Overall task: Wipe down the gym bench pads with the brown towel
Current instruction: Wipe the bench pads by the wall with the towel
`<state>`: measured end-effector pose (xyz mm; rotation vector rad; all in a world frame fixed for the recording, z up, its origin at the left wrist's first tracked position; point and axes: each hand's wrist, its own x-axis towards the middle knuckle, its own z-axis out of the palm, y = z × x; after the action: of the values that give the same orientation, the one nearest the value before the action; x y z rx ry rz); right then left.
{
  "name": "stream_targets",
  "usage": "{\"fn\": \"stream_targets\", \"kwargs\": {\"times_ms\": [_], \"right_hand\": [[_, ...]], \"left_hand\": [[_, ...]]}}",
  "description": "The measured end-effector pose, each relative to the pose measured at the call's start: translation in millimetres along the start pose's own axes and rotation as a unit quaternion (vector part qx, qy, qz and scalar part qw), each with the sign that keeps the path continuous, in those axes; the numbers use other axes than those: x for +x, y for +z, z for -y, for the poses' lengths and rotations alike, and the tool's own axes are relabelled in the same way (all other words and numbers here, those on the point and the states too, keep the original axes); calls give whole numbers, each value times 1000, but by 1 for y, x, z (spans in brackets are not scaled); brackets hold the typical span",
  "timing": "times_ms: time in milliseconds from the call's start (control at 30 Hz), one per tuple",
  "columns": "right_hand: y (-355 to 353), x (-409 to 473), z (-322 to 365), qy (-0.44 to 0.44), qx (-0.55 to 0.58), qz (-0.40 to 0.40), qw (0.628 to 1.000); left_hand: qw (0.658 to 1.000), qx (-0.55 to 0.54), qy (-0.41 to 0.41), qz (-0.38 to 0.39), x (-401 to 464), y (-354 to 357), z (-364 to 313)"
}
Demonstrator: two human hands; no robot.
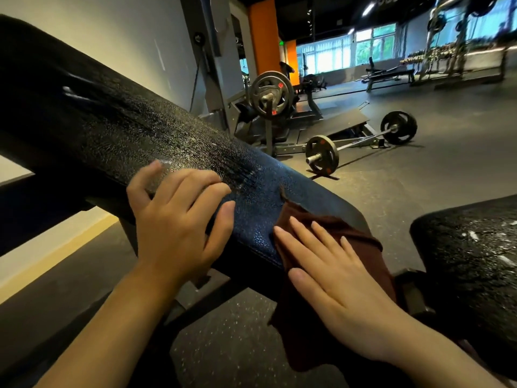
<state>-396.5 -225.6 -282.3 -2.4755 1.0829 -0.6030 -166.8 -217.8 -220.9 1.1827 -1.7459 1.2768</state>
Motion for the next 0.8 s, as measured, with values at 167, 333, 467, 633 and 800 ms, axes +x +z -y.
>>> {"fn": "stream_targets", "kwargs": {"times_ms": [167, 333, 467, 633, 800], "right_hand": [[-4, 34, 7, -36, 17, 4, 999], [-17, 100, 15, -47, 50, -6, 998], [-25, 159, 16, -21, 46, -41, 998], [-32, 221, 14, 7, 48, -60, 997], [-28, 220, 12, 22, 77, -94, 992]], "left_hand": [[1000, -8, -27, 4, 11, 2, 8], [998, -49, -45, -19, 9, 4, 6], [998, -53, -39, -10, 8, 5, 5], [999, -47, -22, -6, 7, 7, 7], [999, -43, -23, 6, 5, 6, 7]]}}
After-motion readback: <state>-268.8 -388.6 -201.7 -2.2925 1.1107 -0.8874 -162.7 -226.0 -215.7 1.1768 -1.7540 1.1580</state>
